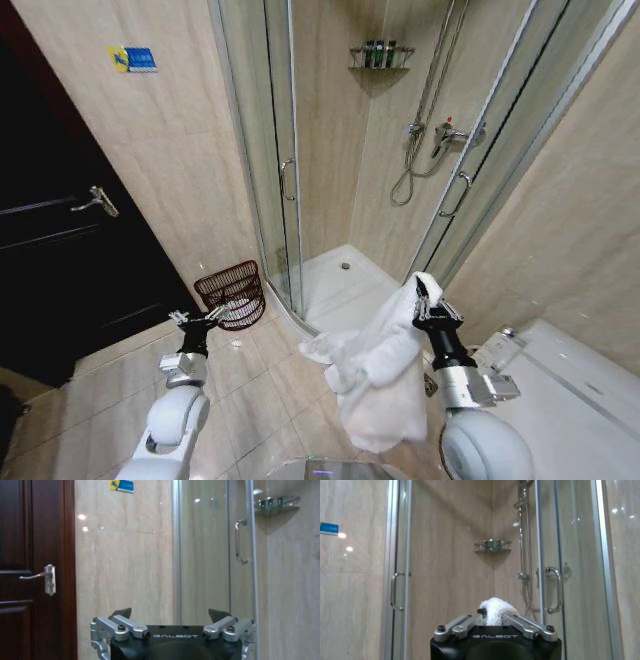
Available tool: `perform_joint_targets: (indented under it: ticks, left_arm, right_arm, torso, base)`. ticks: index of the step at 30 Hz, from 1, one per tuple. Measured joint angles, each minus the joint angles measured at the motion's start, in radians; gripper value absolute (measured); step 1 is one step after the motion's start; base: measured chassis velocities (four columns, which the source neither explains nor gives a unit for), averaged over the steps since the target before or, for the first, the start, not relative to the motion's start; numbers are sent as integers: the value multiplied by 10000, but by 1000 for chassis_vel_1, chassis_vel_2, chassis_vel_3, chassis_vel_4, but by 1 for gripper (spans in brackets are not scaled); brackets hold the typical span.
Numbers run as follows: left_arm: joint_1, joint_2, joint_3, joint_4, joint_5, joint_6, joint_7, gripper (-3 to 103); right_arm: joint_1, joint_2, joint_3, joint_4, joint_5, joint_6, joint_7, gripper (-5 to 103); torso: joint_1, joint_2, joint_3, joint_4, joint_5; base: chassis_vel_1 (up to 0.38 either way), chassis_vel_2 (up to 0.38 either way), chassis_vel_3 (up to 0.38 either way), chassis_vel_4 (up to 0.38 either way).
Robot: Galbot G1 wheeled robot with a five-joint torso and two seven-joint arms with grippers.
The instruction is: Discard the used towel into the hamper.
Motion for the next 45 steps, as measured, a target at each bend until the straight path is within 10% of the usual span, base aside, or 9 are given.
perform_joint_targets:
  ticks: [45]
  left_arm:
    - [50,-110,29,-389,234,-38,264,100]
  right_arm:
    - [-171,-79,-198,317,-1118,-156,111,3]
  torso:
    - [-2,1,-1,-3,0]
  base:
    - [30,20,-18,-27]
